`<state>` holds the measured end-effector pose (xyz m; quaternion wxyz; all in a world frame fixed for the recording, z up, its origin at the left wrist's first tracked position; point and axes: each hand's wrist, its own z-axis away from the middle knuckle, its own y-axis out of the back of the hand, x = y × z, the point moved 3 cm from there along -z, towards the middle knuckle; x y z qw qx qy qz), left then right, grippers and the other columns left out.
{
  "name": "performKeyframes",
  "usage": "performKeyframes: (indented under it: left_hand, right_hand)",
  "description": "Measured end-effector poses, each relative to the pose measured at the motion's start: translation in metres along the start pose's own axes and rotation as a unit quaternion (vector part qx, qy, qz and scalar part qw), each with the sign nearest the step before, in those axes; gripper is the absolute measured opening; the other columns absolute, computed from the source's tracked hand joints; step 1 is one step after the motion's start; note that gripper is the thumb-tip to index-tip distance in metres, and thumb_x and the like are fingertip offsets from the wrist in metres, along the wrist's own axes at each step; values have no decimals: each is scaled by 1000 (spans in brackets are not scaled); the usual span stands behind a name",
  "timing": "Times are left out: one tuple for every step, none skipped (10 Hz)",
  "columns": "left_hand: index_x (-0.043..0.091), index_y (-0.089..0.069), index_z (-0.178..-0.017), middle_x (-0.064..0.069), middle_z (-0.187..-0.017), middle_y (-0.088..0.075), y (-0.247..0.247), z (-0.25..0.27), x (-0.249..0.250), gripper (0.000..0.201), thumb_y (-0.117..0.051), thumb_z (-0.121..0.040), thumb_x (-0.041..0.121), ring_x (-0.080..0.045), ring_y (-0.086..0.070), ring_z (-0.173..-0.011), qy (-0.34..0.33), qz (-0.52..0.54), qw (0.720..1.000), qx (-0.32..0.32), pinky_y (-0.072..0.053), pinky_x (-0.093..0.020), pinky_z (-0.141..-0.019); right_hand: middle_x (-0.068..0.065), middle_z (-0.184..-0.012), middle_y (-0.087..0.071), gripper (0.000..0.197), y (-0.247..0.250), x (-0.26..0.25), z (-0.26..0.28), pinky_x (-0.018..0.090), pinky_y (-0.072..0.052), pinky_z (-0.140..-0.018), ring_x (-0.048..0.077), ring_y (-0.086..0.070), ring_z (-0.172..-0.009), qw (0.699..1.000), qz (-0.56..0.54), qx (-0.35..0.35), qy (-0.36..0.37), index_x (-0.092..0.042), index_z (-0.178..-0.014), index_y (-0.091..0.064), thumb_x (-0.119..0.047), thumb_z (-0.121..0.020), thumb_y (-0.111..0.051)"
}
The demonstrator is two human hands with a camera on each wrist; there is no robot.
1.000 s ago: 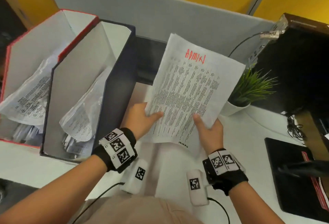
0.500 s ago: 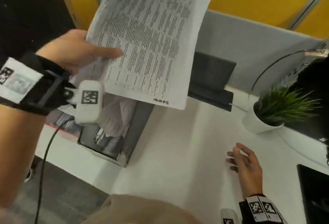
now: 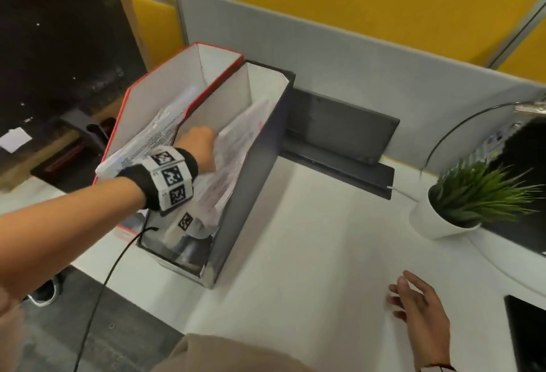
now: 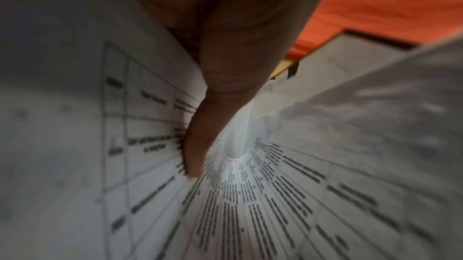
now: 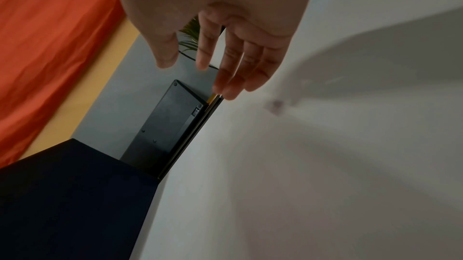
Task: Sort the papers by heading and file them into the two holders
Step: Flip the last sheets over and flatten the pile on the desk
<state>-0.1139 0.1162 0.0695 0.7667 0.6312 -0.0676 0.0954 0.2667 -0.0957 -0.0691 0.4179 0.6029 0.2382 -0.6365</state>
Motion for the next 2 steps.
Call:
performKeyframes:
  left_hand:
    - [4,-44,-128,-18,-112,-59,-22,-4,2,52,-61,-80,-2,-34,-60,-101,6,-49,997,-56,-51,-36,-83]
    - [7,-35,-130,-15,-109,-59,-23,-3,3,54,-57,-81,-1,-32,-61,-96,-3,-65,996,-55,-50,-36,-76]
  right_hand:
    - [7,-86,-71,18,5,-1,0,11,-49,-50,20,-67,-74,1000,5,21,-11,-26,-104,-63,-26,-86,-62]
    - [21,-91,-67,22,4,2,-5,23,-51,-63,28,-62,-72,999,6,28,-31,-8,-112,-59,-12,-91,-56]
